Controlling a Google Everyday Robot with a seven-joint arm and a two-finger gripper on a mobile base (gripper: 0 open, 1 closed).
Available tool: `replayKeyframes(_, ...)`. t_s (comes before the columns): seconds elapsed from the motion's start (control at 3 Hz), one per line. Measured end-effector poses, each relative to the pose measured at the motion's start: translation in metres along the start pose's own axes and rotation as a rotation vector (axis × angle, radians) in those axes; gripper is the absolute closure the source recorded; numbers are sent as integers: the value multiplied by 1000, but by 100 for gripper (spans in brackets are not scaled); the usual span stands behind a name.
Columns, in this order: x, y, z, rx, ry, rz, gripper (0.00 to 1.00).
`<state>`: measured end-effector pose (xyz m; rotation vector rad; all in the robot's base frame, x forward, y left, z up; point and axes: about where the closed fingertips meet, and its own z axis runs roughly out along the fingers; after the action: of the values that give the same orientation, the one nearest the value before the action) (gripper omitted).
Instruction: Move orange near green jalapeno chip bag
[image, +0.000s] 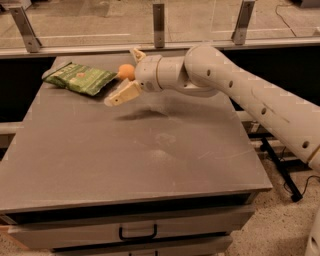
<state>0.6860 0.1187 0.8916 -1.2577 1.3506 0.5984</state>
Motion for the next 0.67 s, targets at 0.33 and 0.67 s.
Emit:
replayKeyframes(0.33, -12, -1, -28, -14, 13, -10, 0)
replayKeyframes(0.67, -23, -11, -66, 9, 44, -43, 0)
